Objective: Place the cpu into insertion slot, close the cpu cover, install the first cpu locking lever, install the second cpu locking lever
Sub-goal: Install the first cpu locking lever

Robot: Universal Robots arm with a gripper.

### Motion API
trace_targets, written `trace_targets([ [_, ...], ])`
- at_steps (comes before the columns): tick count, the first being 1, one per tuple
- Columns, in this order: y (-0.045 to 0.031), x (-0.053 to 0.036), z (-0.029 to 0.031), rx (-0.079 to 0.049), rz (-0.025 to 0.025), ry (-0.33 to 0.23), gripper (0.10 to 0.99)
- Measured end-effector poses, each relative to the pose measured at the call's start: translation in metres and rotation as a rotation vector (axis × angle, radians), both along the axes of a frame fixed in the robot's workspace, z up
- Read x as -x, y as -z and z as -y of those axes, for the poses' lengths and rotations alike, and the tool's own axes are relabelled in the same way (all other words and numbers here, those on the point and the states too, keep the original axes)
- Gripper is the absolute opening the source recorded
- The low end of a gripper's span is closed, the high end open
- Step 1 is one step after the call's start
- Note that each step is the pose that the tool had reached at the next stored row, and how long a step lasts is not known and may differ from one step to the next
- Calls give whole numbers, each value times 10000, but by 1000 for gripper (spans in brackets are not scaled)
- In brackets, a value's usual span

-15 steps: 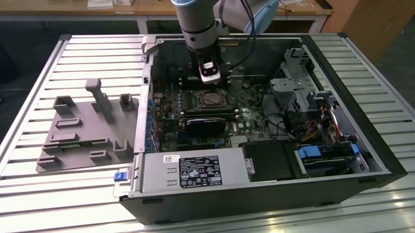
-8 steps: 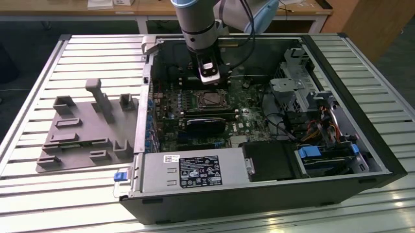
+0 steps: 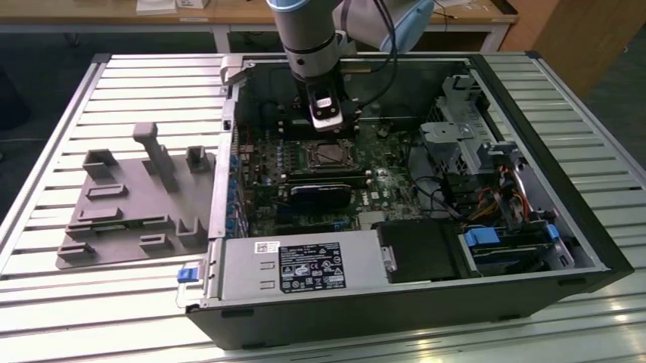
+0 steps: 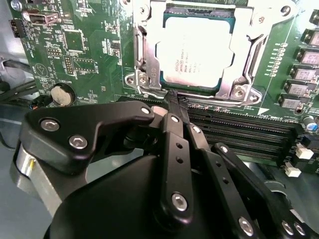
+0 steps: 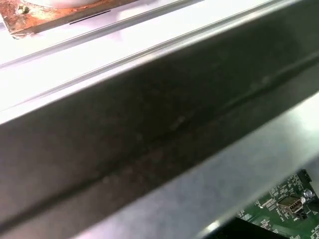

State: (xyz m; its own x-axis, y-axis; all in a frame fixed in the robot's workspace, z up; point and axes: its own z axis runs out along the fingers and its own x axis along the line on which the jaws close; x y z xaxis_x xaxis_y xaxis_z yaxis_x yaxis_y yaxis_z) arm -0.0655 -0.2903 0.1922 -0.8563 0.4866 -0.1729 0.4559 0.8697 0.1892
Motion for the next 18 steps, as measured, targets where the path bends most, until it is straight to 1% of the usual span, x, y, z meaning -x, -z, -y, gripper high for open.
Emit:
trace_targets([
  [6,0,-56,2,-2,1,21,102],
  [18,-1,-61,14,-11,1,22,102],
])
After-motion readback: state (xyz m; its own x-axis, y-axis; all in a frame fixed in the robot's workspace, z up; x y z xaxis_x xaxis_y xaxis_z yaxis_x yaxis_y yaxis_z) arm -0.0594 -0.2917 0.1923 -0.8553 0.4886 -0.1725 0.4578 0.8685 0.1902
